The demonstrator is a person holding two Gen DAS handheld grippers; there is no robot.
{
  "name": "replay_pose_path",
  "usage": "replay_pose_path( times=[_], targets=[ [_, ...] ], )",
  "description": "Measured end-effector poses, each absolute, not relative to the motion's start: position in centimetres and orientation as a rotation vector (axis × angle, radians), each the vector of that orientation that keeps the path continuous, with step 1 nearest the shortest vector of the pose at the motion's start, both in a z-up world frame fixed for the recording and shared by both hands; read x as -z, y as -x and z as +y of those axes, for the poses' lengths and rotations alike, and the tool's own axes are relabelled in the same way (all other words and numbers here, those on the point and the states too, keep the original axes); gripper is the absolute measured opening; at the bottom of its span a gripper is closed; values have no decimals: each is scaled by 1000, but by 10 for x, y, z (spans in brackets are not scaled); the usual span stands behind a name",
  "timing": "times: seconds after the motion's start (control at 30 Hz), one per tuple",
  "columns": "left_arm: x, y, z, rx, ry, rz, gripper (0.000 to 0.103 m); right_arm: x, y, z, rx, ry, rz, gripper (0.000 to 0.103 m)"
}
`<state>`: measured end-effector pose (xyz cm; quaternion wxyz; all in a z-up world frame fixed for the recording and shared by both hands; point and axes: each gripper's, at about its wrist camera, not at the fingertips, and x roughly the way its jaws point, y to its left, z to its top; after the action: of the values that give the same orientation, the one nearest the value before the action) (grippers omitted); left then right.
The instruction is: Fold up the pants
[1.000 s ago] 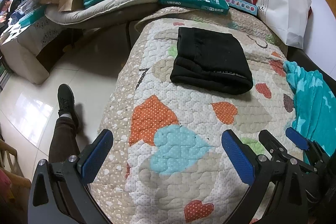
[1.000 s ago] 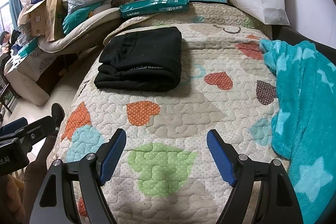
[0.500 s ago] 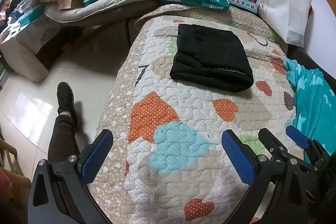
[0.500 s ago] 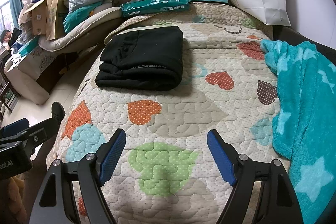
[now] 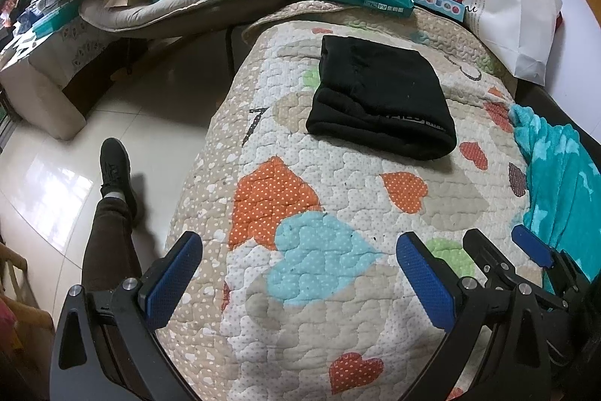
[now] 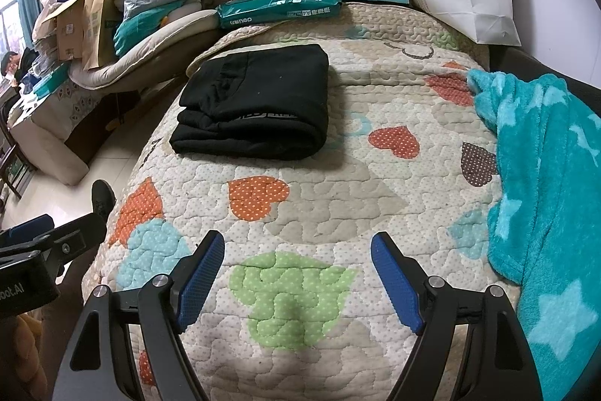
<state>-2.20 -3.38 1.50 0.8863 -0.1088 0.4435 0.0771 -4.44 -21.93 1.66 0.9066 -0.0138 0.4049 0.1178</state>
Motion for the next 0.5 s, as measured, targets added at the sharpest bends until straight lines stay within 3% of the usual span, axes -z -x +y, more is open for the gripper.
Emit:
replay_pose_path(
  times=[0.5],
  targets=[
    [-11,21,-31,-163,238,932,103,-14,46,-217,-250,35,839,85]
  ],
)
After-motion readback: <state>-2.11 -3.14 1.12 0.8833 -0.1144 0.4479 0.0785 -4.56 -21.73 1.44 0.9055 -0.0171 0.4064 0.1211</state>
